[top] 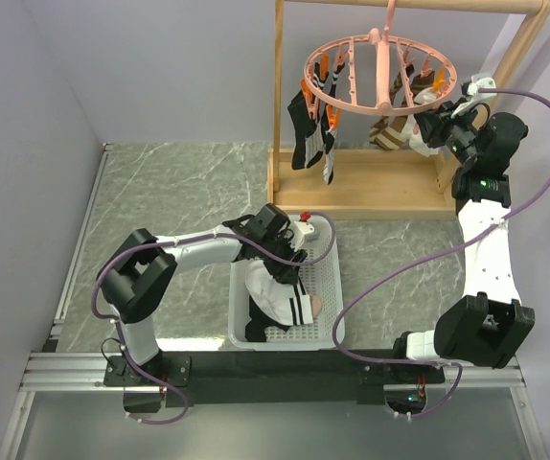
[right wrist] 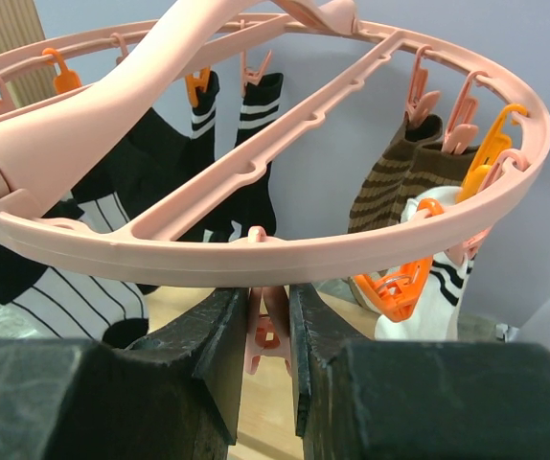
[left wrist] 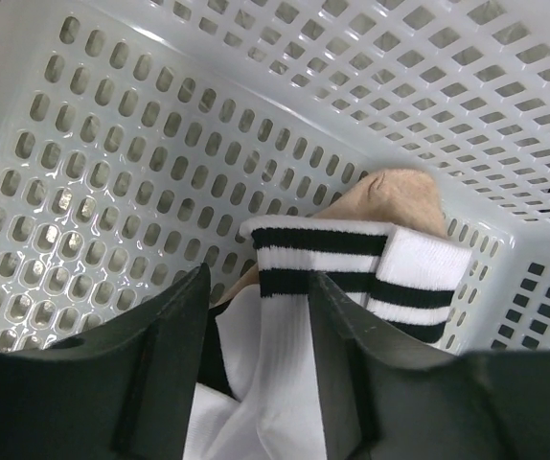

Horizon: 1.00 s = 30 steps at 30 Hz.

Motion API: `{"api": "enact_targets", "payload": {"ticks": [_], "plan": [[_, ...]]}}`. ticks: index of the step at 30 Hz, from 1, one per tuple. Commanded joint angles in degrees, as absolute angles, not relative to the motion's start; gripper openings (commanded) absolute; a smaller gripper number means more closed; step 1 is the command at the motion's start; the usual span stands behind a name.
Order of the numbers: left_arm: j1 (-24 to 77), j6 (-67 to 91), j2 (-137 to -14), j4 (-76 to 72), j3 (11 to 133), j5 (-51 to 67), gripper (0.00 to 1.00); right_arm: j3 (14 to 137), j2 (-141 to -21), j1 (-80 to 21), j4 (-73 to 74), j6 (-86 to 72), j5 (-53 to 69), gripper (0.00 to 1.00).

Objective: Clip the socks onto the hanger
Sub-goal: Pick up the sock from the bin.

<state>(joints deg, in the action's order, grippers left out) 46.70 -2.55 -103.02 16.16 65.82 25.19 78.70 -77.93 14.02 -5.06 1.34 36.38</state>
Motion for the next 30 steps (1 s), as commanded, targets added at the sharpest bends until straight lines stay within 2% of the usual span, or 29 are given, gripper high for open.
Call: {"api": "enact_targets", "payload": {"ticks": [1, 4, 5, 7, 10, 11, 17, 30], "plan": [[46.9, -3.3, -103.6, 15.6, 65.5, 26.7, 0.50, 78.8, -77.3, 13.4, -8.0, 2.0, 35.8, 0.04], [46.9, -3.4, -103.6, 15.4, 64.9, 27.5, 0.43, 79.1, -77.4, 13.4, -7.8, 1.9, 35.9, 0.03], [47.0, -3.3, -103.5, 15.0, 64.7, 27.3, 0.34, 79.2, -77.4, 13.4, -7.8, 1.8, 35.9, 0.03], [47.1, -3.4, -103.6, 15.1, 64.8, 27.6, 0.28, 79.3, -77.3, 13.4, -8.0, 1.8, 35.9, 0.03], [47.2, -3.4, -103.6, 14.9, 64.9, 27.9, 0.14, 79.4, -77.4, 13.4, -7.9, 1.9, 35.6, 0.03], [47.3, -3.4, -103.5, 15.1, 65.1, 28.6, 0.01, 79.4, -77.4, 13.4, -7.8, 2.0, 35.5, 0.03], [46.8, -0.4, -98.8, 8.2, 64.7, 29.4, 0.00, 79.5, -77.4, 13.4, -8.2, -1.5, 34.0, 0.00], [46.7, 5.2, -83.2, -12.4, 66.4, 18.7, 0.01, 78.9, -77.5, 13.4, -10.3, -7.2, 37.0, 0.00]]}}
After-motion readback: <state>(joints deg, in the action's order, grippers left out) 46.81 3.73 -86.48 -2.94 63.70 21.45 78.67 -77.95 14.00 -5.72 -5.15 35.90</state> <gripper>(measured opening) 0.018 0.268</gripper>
